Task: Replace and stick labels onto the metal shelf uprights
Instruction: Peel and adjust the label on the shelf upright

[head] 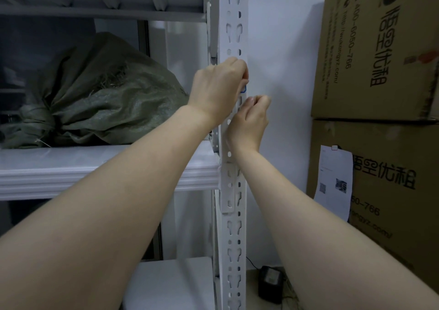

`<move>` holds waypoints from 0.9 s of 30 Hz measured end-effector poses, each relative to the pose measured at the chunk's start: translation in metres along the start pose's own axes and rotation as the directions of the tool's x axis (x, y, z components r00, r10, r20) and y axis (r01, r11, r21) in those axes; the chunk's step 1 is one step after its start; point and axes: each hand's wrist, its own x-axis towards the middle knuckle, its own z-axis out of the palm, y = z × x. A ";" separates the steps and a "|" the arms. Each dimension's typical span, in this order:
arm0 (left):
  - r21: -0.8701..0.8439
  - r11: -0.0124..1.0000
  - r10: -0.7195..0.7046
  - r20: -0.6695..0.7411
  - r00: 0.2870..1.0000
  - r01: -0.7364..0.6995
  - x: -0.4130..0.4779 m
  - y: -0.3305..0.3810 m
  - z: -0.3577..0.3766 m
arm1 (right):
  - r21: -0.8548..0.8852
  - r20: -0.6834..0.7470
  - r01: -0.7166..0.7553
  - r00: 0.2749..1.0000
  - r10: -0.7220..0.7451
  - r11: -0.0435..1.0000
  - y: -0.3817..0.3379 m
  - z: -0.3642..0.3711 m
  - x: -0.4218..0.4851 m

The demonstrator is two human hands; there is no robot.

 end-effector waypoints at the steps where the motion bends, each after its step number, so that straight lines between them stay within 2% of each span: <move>1: 0.006 1.000 0.005 -0.001 1.000 -0.005 0.000 0.000 0.000 | -0.005 0.002 0.001 1.000 -0.001 1.000 0.000 0.000 0.000; 6: 0.018 1.000 0.016 0.019 1.000 -0.016 -0.001 0.002 0.000 | -0.029 0.004 0.001 1.000 0.000 1.000 0.000 0.000 0.001; 16: -0.118 0.992 0.049 0.001 0.999 -0.049 -0.012 -0.004 0.005 | -0.023 0.000 0.002 1.000 -0.002 1.000 0.003 0.002 0.000; 27: -0.101 0.995 -0.013 -0.029 1.000 0.010 -0.008 -0.002 0.008 | -0.027 0.009 0.017 1.000 -0.017 1.000 0.003 0.001 0.000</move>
